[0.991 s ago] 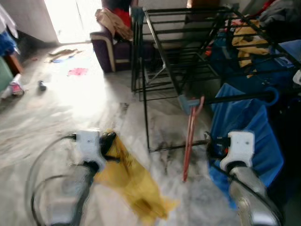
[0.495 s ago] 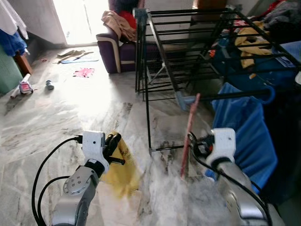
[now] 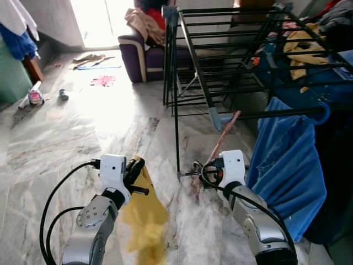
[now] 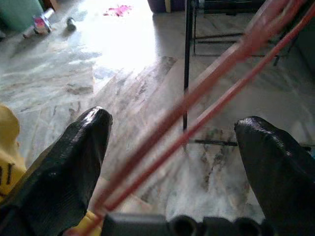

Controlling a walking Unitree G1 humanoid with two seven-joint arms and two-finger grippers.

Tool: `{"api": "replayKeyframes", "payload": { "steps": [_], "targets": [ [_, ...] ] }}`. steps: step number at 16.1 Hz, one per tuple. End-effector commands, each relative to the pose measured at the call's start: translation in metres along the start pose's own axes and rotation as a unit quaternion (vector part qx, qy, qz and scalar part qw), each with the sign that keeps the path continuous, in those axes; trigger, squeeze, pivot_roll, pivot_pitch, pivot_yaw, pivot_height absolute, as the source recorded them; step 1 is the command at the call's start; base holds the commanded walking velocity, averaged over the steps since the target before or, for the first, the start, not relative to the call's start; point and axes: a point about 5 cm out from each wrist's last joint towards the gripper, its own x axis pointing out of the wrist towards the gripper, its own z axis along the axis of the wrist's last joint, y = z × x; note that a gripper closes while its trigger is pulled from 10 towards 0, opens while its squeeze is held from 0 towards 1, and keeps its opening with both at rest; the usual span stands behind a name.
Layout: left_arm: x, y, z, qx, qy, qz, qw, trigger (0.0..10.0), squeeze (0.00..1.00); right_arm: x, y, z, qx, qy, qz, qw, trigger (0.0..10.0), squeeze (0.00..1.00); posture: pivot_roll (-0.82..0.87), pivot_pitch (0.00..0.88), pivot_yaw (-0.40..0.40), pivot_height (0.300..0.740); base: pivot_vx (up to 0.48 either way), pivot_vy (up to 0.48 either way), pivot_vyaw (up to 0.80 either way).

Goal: Hang hanger

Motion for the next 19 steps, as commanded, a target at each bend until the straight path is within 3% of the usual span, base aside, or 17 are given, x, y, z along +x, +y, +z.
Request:
{"api": "replayKeyframes", "payload": {
  "steps": [1,6,9,14,19],
  "targets": [
    [0.001,-0.003,0.01,0.009,-0.019,-0.008,1.0,10.0,0.0,-0.001,-0.013,-0.001,-0.005,0.012,-0.032,0.999,10.0,0.0,0.02,0.044,-0.009,0.74,0.0,0.0,0.0],
    [0.004,-0.007,0.009,0.006,-0.015,-0.022,1.0,10.0,0.0,-0.011,-0.044,0.008,-0.02,0.004,-0.096,0.995,10.0,0.0,0.0,0.04,-0.007,0.74,0.0,0.0,0.0],
    [0.005,-0.008,0.009,0.005,-0.013,-0.028,1.0,10.0,0.0,-0.009,-0.051,0.012,-0.04,0.009,-0.109,0.993,10.0,0.0,0.0,0.032,-0.006,0.74,0.0,0.0,0.0],
    [0.006,-0.009,0.009,0.002,-0.012,-0.027,1.0,10.0,0.0,0.004,-0.042,0.033,-0.059,-0.027,-0.099,0.993,10.0,0.0,0.01,0.032,-0.005,0.74,0.0,0.0,0.0],
    [0.008,-0.007,0.01,0.003,-0.012,-0.022,1.0,10.0,0.0,0.012,-0.031,0.024,-0.068,0.006,-0.078,0.995,10.0,0.0,0.01,0.04,-0.009,0.74,0.0,0.0,0.0]
  ]
}}
